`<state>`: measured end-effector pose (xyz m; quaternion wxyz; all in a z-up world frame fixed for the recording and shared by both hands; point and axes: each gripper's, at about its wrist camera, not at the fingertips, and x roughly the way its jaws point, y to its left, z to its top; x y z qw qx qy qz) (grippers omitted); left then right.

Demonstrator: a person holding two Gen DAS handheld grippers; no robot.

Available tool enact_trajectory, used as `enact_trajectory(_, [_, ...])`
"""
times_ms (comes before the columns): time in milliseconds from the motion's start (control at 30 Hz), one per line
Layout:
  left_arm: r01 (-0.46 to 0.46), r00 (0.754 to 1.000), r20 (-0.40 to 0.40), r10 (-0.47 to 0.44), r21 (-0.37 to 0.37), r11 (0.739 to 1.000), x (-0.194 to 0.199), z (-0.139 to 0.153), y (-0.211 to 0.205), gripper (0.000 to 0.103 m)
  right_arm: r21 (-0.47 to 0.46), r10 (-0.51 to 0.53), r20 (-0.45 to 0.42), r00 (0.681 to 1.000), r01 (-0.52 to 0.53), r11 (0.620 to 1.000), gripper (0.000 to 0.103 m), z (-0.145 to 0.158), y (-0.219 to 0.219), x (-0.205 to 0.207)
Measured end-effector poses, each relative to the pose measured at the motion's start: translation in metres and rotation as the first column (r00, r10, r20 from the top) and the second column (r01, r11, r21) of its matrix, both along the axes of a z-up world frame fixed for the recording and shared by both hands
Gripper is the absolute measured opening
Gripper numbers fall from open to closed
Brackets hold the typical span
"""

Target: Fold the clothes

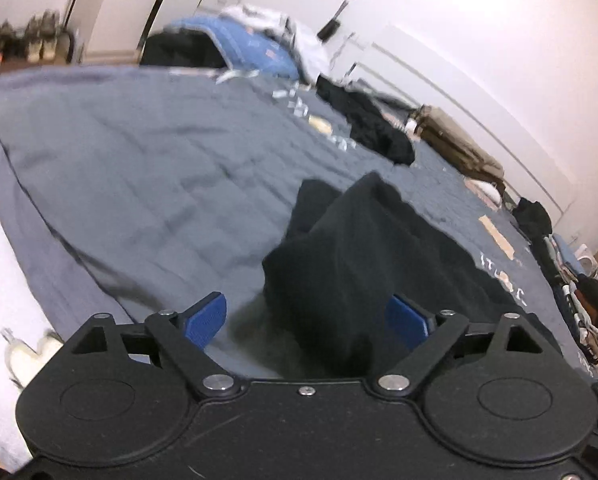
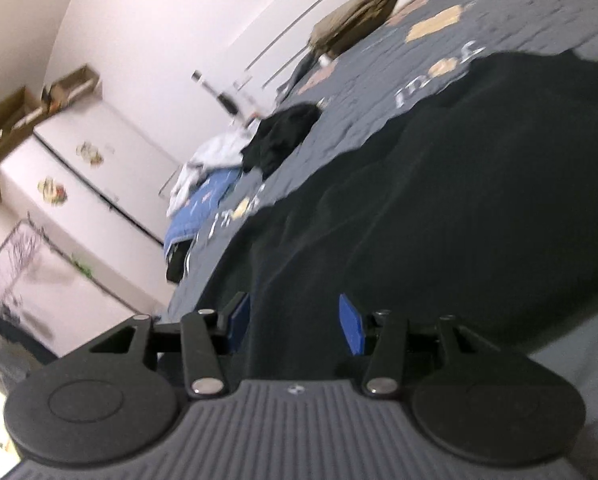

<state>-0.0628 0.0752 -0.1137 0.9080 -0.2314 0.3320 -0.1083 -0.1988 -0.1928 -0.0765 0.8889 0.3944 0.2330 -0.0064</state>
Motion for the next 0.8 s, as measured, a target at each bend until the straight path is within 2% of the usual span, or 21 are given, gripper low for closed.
enact_trajectory(133, [0.052,0.998,-0.03,-0.055,-0.092,0.994,0.016,-0.014,-0.01,0.088,-0.025,0.024,-0.035,0.999,-0.025,0.999,0.049,-0.011,0.009,0.012])
enact_trajectory(267, [0.062,0.997,-0.049,-0.067,-0.095,0.994,0.031,-0.024,-0.025,0.086,-0.023,0.022,-0.052,0.998,-0.023,0.999,0.049,-0.025,0.008,0.008])
enact_trajectory(300, [0.059,0.997,-0.051,-0.064,-0.1,0.993,0.034,-0.027,-0.026,0.08,-0.037,0.027,-0.049,0.998,-0.028,0.999,0.049,-0.026,0.009,0.007])
enact_trajectory(333, [0.055,0.997,-0.053,-0.061,-0.098,0.994,0.036,-0.031,-0.027,0.059,-0.052,0.031,-0.05,0.998,-0.034,0.998,0.049,-0.027,0.011,0.006])
enact_trajectory(400, [0.049,0.997,-0.056,-0.054,-0.091,0.995,0.035,-0.031,-0.021,0.032,-0.076,0.038,-0.052,0.998,-0.041,0.996,0.05,-0.027,0.013,0.005])
enact_trajectory(433, [0.043,0.998,-0.049,-0.05,-0.143,0.989,0.033,-0.028,-0.012,0.023,-0.083,0.039,-0.051,0.998,-0.044,0.996,0.05,-0.026,0.014,0.004])
enact_trajectory(500, [0.026,0.999,-0.029,-0.033,-0.227,0.974,0.025,-0.015,0.006,0.02,-0.085,0.046,-0.05,0.998,-0.05,0.995,0.05,-0.025,0.014,0.002])
enact_trajectory(567, [0.028,0.999,-0.013,-0.032,-0.215,0.976,0.016,-0.004,0.013,0.02,-0.067,0.05,-0.048,0.998,-0.053,0.996,0.05,-0.025,0.014,0.006])
enact_trajectory(667, [-0.011,0.996,-0.089,-0.005,-0.176,0.984,0.015,-0.015,0.022,0.03,-0.063,0.058,-0.069,0.996,-0.062,0.996,0.05,-0.03,0.014,0.01])
enact_trajectory(733, [-0.04,0.995,-0.099,0.027,-0.125,0.991,0.016,-0.015,0.023,0.052,-0.059,0.057,-0.065,0.996,-0.061,0.996,0.05,-0.032,0.013,0.008])
enact_trajectory(800, [-0.025,0.999,-0.048,0.023,-0.05,0.998,0.016,-0.006,0.017,0.065,-0.063,0.055,-0.071,0.996,-0.06,0.996,0.05,-0.031,0.014,0.009])
